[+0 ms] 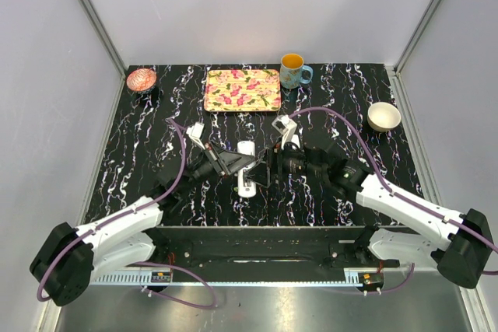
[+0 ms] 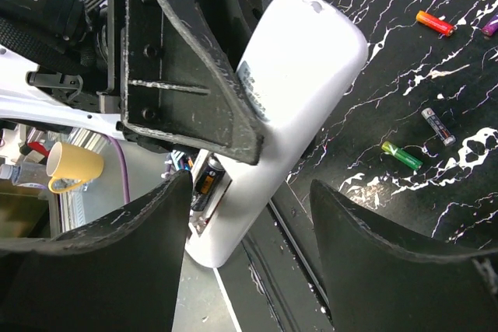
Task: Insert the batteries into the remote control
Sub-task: Load the battery into the remote control.
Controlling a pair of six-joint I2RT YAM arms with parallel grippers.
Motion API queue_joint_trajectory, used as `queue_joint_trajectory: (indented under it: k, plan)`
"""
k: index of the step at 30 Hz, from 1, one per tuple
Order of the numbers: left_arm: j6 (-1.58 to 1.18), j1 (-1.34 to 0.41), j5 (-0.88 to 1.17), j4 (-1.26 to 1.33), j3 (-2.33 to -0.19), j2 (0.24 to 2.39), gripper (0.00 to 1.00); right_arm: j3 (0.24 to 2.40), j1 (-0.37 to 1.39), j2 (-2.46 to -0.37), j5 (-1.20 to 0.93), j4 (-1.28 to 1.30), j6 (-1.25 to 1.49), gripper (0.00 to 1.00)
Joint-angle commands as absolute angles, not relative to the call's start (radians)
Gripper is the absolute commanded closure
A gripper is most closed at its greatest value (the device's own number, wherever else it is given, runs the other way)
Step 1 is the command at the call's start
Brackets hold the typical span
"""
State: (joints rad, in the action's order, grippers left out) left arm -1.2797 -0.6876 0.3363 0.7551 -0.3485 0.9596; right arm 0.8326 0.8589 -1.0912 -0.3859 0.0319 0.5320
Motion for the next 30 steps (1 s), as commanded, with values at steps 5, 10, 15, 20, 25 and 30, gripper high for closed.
queue_joint_trajectory:
  k: [5, 10, 15, 20, 25, 30]
  plan:
    - [-1.264, -0.692, 0.298, 0.744, -0.364, 0.933, 1.0, 0.851, 0.85, -1.049, -0.411, 0.021, 0.535, 0.28]
    - [-1.276, -0.686, 0.305, 0.765, -0.36, 0.93, 1.0, 0.831, 0.85, -1.031, -0.442, 0.02, 0.516, 0.28]
    - [-1.347, -0.657, 0.353, 0.834, -0.347, 0.943, 1.0, 0.808, 0.85, -0.985, -0.463, 0.067, 0.457, 0.27]
    - [-1.379, -0.643, 0.388, 0.854, -0.354, 0.959, 1.0, 0.814, 0.85, -0.971, -0.456, 0.127, 0.416, 0.25]
    - [-1.381, -0.643, 0.396, 0.842, -0.367, 0.963, 1.0, 0.824, 0.85, -0.995, -0.437, 0.117, 0.417, 0.26]
    - [-1.371, -0.643, 0.396, 0.828, -0.373, 0.963, 1.0, 0.836, 0.85, -1.02, -0.443, 0.081, 0.428, 0.25]
